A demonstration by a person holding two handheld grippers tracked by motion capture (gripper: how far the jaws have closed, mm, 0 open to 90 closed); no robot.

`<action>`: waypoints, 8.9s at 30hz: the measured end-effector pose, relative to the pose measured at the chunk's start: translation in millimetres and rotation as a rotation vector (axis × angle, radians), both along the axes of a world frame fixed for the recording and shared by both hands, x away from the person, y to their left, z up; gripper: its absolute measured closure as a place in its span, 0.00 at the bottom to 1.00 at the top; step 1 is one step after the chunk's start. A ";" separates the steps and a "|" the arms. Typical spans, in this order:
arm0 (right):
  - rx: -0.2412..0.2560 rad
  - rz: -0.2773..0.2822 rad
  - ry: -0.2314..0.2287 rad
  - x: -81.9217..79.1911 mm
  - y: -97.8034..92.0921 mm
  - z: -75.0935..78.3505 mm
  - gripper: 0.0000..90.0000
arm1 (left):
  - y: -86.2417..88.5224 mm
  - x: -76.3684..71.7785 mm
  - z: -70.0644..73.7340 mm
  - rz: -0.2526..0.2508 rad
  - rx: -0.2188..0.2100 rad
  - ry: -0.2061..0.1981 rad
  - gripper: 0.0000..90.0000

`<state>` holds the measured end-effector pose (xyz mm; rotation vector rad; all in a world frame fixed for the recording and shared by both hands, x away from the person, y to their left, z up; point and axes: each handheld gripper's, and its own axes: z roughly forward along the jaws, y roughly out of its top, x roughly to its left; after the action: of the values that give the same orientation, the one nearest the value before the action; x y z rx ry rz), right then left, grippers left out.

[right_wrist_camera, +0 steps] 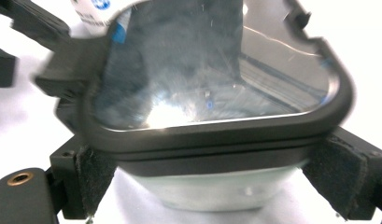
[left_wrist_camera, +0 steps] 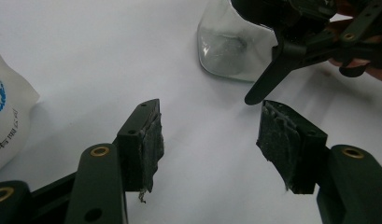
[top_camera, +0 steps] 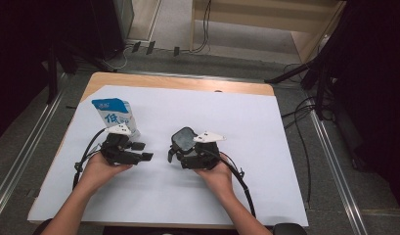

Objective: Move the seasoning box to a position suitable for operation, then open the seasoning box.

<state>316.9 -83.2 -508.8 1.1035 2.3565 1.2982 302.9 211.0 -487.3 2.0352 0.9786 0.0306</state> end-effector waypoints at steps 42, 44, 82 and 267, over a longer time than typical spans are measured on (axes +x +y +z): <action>0.105 0.048 0.067 -12.1 -49.2 15.6 1.00 | -51.7 30.6 6.0 -0.203 0.004 -0.011 1.00; 0.101 0.048 0.062 -12.3 -47.7 15.0 1.00 | -53.0 30.6 4.9 -0.210 0.000 -0.006 1.00; 0.099 0.016 0.064 12.0 -40.7 14.9 1.00 | -78.0 2.9 0.2 -0.197 -0.012 -0.017 1.00; 0.059 -0.063 0.069 19.8 -103.9 20.1 1.00 | -67.9 56.3 32.6 -0.269 -0.062 -0.081 0.16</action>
<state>336.7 -187.1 -488.6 1.2481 2.3253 1.3364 359.2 143.1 -454.7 2.0752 0.6424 -0.0593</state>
